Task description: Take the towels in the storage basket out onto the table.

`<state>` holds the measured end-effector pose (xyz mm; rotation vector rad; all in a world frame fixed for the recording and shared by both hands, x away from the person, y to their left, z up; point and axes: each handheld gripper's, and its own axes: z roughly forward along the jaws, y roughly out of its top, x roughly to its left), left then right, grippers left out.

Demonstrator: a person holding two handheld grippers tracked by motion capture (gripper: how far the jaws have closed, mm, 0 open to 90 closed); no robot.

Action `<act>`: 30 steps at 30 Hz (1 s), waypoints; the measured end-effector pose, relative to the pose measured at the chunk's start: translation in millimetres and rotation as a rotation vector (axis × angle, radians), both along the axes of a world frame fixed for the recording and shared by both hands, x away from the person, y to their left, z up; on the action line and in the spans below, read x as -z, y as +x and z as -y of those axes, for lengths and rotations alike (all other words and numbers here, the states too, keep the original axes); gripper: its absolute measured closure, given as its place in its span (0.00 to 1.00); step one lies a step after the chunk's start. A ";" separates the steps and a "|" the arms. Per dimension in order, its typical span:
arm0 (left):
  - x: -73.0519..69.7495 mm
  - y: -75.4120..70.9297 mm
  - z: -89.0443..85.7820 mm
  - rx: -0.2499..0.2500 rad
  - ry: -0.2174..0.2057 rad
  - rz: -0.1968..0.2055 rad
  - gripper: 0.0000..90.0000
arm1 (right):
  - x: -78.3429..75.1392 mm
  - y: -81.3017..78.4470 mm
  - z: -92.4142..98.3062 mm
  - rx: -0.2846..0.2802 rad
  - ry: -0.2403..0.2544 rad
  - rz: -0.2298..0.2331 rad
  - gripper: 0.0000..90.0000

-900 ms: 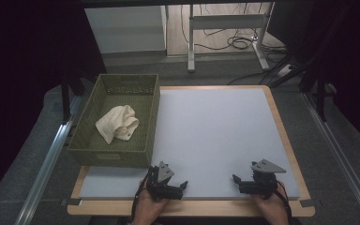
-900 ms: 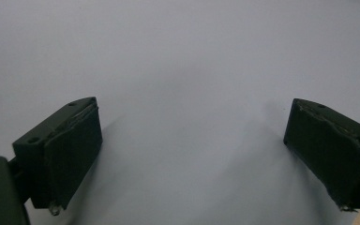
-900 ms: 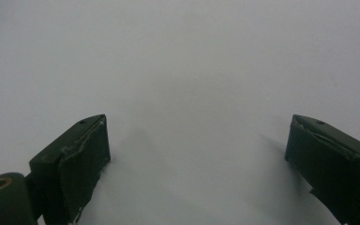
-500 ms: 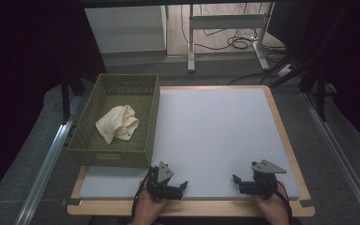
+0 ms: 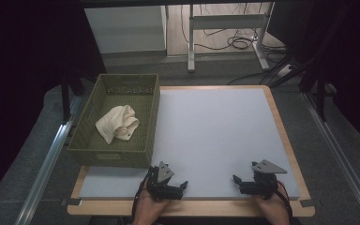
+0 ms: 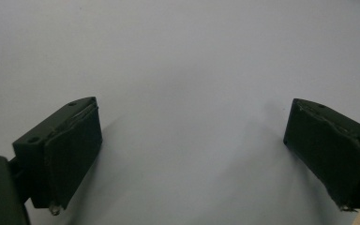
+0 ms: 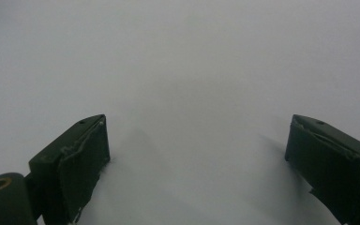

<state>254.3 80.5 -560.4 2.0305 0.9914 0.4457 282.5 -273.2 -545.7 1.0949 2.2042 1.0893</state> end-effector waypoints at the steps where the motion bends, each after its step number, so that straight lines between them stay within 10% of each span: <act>1: -0.7 0.4 0.3 0.000 0.003 -0.006 0.05 | 0.0 0.0 0.0 0.000 0.000 0.000 0.07; 10: -5.2 2.8 1.7 0.003 0.018 -0.043 0.05 | 0.1 0.2 0.0 0.000 0.002 0.001 0.07; 15: -9.8 6.8 0.6 0.039 -0.040 -0.091 0.05 | 0.2 0.2 0.1 -0.001 0.002 0.001 0.07; 30: -34.5 12.9 16.6 0.102 0.021 -0.055 0.04 | 0.2 0.3 0.3 -0.003 0.002 0.001 0.07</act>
